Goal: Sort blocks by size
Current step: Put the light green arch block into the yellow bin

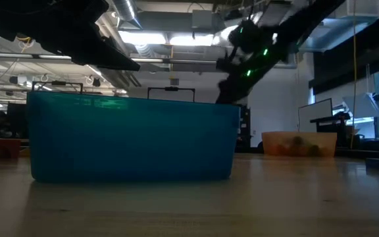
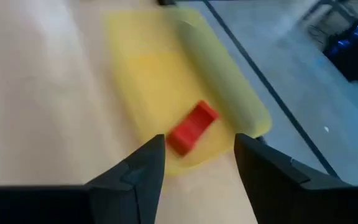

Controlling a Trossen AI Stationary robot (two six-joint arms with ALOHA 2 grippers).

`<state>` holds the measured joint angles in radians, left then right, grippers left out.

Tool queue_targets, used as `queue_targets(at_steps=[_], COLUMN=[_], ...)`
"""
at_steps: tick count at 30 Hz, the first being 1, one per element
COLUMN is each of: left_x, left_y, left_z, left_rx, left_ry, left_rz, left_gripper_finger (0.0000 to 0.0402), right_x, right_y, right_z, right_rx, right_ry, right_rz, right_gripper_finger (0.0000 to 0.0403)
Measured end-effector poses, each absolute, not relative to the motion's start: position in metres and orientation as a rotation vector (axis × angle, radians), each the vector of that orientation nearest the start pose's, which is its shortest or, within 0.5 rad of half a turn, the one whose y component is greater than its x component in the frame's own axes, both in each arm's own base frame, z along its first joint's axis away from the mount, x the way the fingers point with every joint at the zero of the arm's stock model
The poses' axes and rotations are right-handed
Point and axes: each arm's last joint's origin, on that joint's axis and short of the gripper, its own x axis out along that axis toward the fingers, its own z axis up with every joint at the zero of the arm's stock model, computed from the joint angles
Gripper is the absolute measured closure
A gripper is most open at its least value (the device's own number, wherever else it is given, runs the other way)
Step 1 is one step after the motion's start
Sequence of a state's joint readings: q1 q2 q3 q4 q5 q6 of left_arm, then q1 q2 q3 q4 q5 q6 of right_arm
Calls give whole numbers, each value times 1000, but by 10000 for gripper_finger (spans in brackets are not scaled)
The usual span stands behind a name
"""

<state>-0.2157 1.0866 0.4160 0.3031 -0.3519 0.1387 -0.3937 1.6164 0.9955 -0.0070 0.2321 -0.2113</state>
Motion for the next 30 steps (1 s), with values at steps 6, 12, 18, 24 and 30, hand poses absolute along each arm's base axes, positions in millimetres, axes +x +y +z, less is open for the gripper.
queue_targets(at_steps=[6,12,18,24,30], left_x=[212,212,212,212,212], left_y=[-36,-36,-36,-36,-36], left_z=[198,198,198,198,197], left_rx=[239,239,241,243,241], left_ry=[362,360,358,364,365], left_rz=[110,111,111,109,110], left_gripper_finger=[196,196,196,196,196], right_x=[285,245,214,199,189], right_y=[-82,-38,-15,-10,-9], right_z=[251,263,255,243,224], right_rx=[11,229,320,365,415], right_ry=[785,964,1233,1419,1504], right_rz=[-469,-484,-576,-692,-707], right_gripper_finger=[208,207,207,207,207])
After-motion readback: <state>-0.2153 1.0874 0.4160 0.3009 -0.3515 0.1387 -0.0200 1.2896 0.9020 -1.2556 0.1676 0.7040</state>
